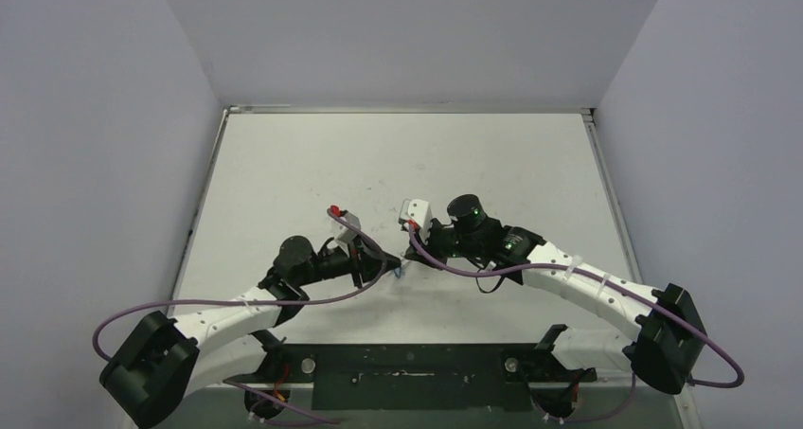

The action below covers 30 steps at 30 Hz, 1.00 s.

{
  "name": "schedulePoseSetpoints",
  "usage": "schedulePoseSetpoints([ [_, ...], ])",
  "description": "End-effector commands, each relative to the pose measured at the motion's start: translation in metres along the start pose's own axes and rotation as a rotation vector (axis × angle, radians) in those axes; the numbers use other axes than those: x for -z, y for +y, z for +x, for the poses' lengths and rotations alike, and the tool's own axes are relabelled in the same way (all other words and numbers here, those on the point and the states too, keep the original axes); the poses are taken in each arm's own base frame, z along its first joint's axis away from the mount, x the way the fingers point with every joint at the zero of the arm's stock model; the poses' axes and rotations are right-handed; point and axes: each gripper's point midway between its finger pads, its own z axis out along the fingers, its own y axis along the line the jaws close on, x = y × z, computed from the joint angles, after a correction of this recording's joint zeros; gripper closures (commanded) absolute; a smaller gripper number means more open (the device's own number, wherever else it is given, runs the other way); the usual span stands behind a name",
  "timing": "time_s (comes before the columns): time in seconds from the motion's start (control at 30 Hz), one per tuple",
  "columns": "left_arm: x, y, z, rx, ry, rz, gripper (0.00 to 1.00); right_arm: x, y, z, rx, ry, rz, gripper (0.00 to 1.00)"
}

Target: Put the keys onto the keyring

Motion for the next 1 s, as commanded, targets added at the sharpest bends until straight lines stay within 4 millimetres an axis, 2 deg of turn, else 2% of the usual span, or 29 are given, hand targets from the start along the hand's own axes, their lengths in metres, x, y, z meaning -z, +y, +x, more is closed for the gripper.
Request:
schedulePoseSetpoints([
  [0.0,-0.013,-0.005,-0.033,-0.057,-0.082,0.024,1.00,0.004,0.004,-0.024,0.035,-0.092,-0.012,1.00],
  [0.43,-0.014,0.005,-0.037,-0.082,-0.087,-0.031,1.00,0.004,0.005,-0.023,0.036,-0.085,-0.017,1.00],
  [0.8,-0.003,0.002,-0.041,-0.095,-0.093,-0.067,1.00,0.004,0.004,-0.024,0.031,-0.085,-0.007,1.00],
  [0.97,-0.007,0.001,-0.039,-0.088,-0.084,-0.046,1.00,0.004,0.004,-0.024,0.027,-0.084,-0.006,1.00],
])
